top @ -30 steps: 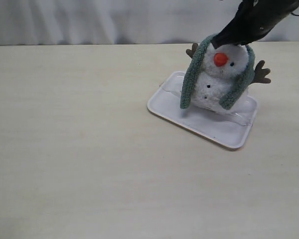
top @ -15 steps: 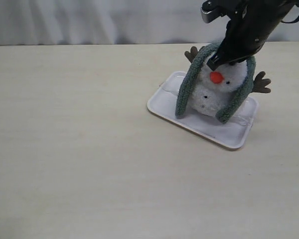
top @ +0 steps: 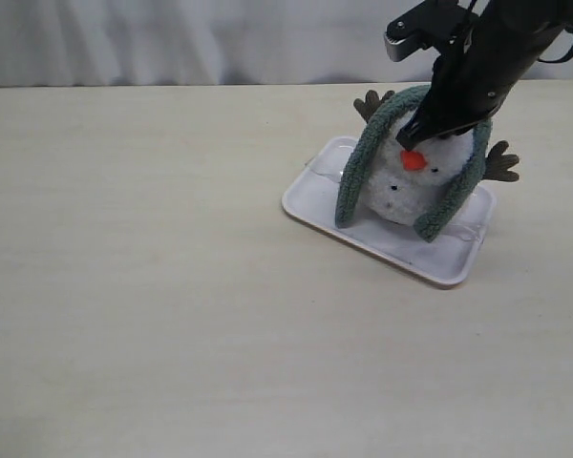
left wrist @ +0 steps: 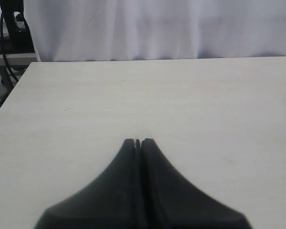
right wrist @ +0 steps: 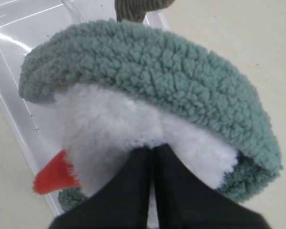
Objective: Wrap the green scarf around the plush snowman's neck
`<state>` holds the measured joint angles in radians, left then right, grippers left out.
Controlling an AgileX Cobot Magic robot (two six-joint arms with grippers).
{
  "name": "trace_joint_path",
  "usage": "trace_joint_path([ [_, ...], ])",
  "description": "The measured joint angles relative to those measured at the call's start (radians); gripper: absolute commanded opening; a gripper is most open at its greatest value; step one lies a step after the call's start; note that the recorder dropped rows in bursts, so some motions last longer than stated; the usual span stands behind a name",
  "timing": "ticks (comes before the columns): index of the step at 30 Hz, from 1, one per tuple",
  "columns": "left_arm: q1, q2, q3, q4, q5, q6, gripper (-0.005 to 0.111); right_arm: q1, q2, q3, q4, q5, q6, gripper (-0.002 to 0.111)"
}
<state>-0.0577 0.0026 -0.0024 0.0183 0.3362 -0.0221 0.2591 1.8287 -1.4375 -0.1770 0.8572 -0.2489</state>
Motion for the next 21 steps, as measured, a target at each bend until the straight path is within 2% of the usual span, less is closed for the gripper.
trace_joint_path([
  [4, 0.0, 0.0, 0.0, 0.014, 0.0, 0.002, 0.0, 0.0, 0.0, 0.0, 0.0, -0.002, 0.0, 0.004],
  [7, 0.0, 0.0, 0.0, 0.078, -0.036, 0.014, 0.0, 0.0, 0.0, 0.0, 0.0, -0.004, 0.0, 0.004],
  [15, 0.0, 0.0, 0.0, -0.056, -0.483, 0.009, 0.0, 0.0, 0.0, 0.0, 0.004, -0.01, 0.0, 0.004],
  [17, 0.0, 0.0, 0.0, -0.065, -0.607, -0.075, 0.0, 0.0, 0.0, 0.0, 0.004, -0.01, 0.0, 0.004],
  [19, 0.0, 0.0, 0.0, -0.047, -0.673, -0.212, 0.0, 0.0, 0.0, 0.0, 0.004, -0.01, 0.0, 0.004],
  [21, 0.0, 0.0, 0.0, 0.036, -0.701, -0.327, 0.0, 0.0, 0.0, 0.0, 0.004, -0.01, 0.0, 0.004],
])
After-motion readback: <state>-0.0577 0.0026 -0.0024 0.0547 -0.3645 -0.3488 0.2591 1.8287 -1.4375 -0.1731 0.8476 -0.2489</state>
